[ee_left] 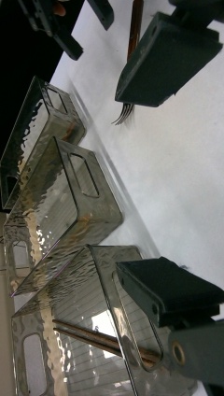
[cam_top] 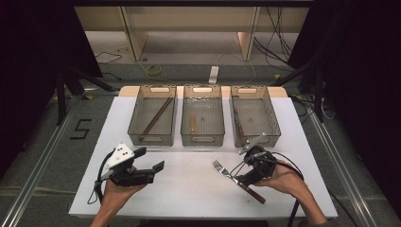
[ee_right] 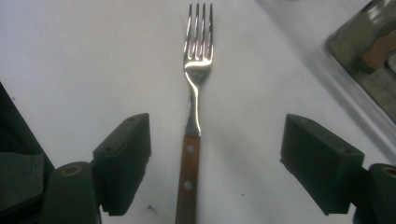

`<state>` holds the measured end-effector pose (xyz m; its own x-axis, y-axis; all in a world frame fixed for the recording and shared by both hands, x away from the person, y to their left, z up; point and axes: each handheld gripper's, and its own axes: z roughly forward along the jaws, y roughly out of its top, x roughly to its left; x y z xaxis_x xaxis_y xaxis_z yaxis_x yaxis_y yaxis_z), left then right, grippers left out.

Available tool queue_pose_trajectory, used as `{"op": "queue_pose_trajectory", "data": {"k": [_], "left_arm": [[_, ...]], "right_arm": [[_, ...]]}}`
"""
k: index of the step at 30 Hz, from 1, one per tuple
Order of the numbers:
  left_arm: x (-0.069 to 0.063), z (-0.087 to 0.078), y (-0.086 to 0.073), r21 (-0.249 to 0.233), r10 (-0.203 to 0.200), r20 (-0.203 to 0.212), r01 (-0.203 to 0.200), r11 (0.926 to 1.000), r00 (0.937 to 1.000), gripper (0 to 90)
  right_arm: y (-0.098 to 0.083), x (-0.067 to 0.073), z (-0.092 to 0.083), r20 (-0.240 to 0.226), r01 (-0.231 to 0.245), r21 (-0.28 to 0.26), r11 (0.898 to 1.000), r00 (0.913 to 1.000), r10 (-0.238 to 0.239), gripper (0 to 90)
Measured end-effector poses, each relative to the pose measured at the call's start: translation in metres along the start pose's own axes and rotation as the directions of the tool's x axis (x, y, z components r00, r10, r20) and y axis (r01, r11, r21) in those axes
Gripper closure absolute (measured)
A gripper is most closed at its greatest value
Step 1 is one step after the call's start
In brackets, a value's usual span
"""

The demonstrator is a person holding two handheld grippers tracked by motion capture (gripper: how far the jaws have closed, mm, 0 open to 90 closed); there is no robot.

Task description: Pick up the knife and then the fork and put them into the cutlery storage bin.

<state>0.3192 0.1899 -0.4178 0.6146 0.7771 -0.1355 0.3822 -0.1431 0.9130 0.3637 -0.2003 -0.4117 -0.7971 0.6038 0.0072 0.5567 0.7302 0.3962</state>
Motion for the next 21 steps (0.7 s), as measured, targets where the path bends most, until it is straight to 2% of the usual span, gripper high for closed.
{"op": "queue_pose_trajectory", "data": {"k": [12, 21], "left_arm": [[0.0, 0.0, 0.0, 0.005, 0.006, 0.0, -0.006, 1.0, 1.0, 14.8], [-0.001, 0.001, 0.0, 0.006, 0.006, 0.0, -0.006, 1.0, 1.0, 14.8]], "right_arm": [[-0.009, 0.003, 0.009, 0.015, 0.014, 0.062, 0.998, 0.9998, -0.015, 31.6], [-0.013, 0.007, 0.018, 0.007, 0.034, 0.117, 0.993, 0.9994, -0.035, 41.6]]}}
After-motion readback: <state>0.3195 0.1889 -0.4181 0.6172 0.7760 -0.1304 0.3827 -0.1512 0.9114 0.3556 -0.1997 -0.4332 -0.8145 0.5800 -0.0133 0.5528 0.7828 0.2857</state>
